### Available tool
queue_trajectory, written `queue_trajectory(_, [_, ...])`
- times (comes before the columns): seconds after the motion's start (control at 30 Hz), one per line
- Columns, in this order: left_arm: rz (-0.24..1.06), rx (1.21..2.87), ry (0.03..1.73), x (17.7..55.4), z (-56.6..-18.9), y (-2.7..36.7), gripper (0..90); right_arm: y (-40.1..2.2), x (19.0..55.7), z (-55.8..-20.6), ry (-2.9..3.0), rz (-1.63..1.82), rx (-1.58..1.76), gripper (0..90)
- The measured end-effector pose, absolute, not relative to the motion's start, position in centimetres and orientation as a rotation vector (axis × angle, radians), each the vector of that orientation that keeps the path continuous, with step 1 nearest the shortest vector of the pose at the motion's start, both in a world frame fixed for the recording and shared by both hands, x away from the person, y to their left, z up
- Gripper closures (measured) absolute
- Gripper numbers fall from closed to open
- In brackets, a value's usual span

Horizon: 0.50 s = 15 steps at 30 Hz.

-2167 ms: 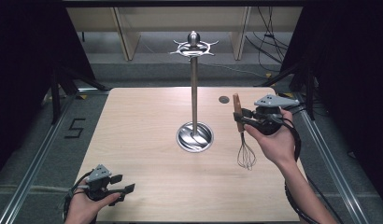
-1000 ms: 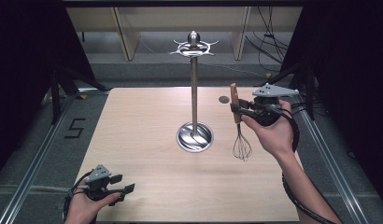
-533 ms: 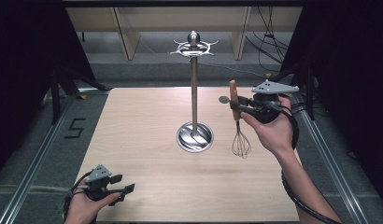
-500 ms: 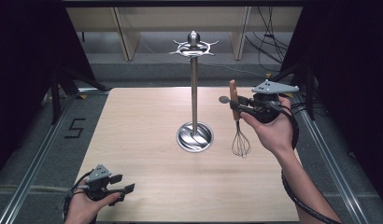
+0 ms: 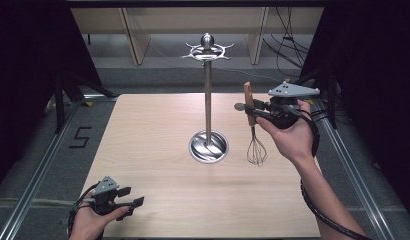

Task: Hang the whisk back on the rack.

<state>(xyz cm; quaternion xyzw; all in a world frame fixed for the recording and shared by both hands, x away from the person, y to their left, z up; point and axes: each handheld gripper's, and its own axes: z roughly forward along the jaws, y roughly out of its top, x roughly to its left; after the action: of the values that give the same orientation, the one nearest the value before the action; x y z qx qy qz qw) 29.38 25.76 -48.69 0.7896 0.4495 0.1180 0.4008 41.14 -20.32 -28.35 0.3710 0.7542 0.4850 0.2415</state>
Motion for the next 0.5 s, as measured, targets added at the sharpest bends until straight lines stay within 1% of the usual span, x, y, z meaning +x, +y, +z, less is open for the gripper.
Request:
queue_trajectory(0.03, [0.294, 1.999, 1.135, 29.40, -48.67, 25.78, 32.3, -20.36, 41.22, -28.27, 2.065, 1.315, 0.999, 68.5])
queue_trajectory(0.07, [0.291, 1.955, 1.155, 29.36, -48.79, 25.49, 32.3, -20.29, 41.14, -28.15, 2.069, 1.316, 1.018, 68.5])
queue_trajectory(0.1, [0.291, 1.952, 1.156, 29.36, -48.80, 25.47, 32.3, -20.26, 41.14, -28.09, 2.064, 1.319, 1.013, 68.5])
queue_trajectory(0.13, [0.293, 2.004, 1.134, 29.40, -48.65, 25.81, 32.3, -20.27, 41.22, -28.05, 2.067, 1.320, 1.000, 68.5])
queue_trajectory(0.5, [0.298, 1.991, 1.131, 29.40, -48.73, 25.79, 32.4, -20.23, 41.68, -27.39, 2.079, 1.361, 0.982, 68.4])
